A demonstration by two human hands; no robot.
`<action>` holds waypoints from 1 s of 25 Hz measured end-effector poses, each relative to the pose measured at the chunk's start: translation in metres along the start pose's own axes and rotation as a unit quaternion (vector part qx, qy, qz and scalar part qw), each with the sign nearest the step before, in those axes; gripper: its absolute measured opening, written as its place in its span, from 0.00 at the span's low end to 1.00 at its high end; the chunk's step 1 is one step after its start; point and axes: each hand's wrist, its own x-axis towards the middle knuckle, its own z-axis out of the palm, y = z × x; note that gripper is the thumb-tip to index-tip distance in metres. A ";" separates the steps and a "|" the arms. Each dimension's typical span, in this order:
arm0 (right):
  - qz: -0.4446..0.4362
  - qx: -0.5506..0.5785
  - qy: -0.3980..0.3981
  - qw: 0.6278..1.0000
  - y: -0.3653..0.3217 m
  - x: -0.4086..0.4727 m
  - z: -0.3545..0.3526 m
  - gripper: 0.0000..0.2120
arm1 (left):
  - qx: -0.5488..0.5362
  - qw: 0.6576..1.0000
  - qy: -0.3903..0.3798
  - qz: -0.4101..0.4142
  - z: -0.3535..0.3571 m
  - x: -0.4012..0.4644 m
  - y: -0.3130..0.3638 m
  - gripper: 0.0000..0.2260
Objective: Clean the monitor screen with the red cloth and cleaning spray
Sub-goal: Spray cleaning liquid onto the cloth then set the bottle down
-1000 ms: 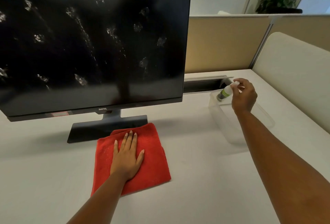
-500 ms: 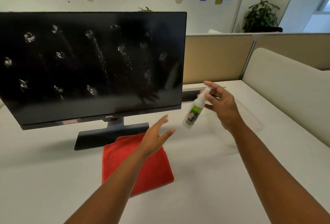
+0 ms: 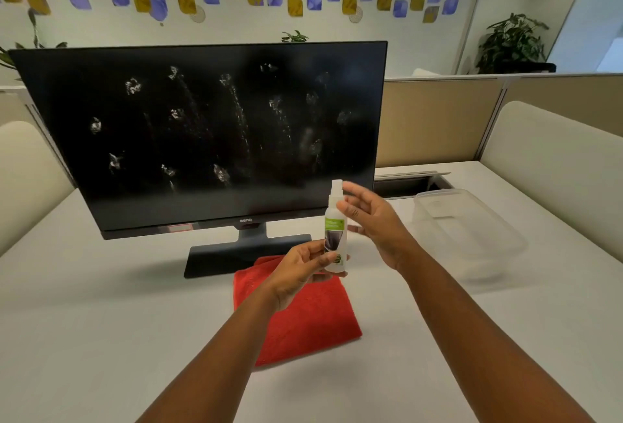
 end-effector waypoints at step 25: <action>0.075 -0.118 -0.047 0.989 0.064 0.004 0.066 0.19 | 0.585 0.796 0.128 -0.085 -0.102 -0.068 -0.135 0.31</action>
